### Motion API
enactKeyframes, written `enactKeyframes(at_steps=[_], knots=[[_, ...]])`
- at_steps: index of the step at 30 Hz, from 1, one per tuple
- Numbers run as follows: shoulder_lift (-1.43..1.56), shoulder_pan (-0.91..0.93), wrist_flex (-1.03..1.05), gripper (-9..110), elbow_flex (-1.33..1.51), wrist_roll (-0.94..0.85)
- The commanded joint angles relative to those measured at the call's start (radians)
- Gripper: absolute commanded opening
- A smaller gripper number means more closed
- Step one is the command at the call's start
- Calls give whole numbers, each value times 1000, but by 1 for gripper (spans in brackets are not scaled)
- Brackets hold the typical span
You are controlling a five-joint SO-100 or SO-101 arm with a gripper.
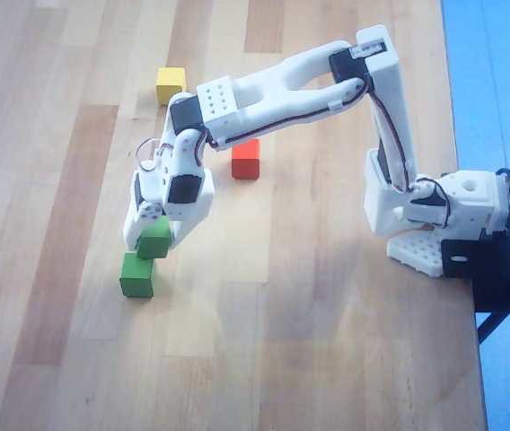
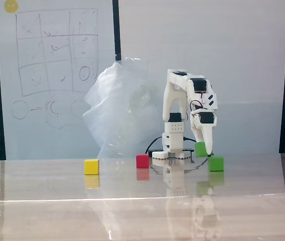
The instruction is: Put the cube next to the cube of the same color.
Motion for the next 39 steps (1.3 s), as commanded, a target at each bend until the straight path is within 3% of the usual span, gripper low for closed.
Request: enactKeyframes(at_steps=[1,10,21,39], knots=[[29,6,-41,0,-120,-77],[38,15,-34,0,-120,-115],[28,155,-41,0,-115,-106],[-89,80,-43,0,-118,-98]])
